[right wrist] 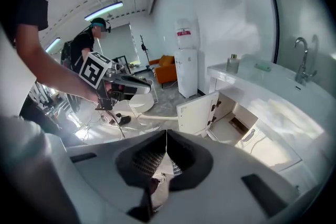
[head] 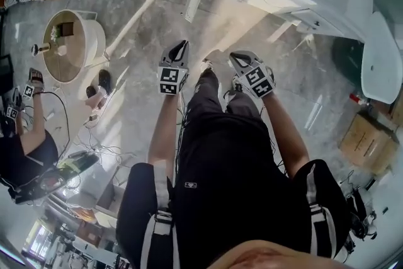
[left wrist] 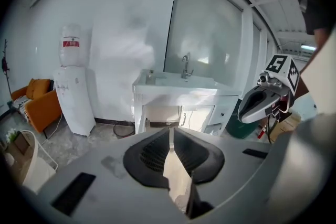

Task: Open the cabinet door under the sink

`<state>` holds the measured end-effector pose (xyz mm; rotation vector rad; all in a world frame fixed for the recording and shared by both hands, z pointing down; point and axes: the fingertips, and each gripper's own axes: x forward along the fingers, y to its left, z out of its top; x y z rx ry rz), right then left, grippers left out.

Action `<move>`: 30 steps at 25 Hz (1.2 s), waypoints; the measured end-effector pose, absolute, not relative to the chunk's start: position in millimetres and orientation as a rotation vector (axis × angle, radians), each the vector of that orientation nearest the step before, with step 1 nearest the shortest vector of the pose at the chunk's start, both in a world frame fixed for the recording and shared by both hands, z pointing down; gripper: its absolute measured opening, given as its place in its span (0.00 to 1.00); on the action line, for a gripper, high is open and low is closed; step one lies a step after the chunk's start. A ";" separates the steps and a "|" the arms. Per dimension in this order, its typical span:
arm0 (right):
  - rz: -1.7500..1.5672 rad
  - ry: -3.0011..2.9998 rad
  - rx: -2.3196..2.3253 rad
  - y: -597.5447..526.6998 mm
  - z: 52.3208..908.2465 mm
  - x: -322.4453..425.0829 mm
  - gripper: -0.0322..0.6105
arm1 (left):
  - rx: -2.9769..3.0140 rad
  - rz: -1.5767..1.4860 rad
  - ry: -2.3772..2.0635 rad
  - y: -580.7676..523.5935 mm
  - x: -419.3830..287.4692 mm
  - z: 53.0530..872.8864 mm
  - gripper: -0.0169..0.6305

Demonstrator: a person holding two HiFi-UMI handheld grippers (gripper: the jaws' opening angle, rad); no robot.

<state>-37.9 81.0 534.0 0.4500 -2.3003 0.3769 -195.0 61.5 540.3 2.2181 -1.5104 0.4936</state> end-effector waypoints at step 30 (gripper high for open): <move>0.178 -2.502 0.350 151.1 454.6 128.1 0.14 | 2.352 0.466 -1.541 161.7 -12.4 412.6 0.08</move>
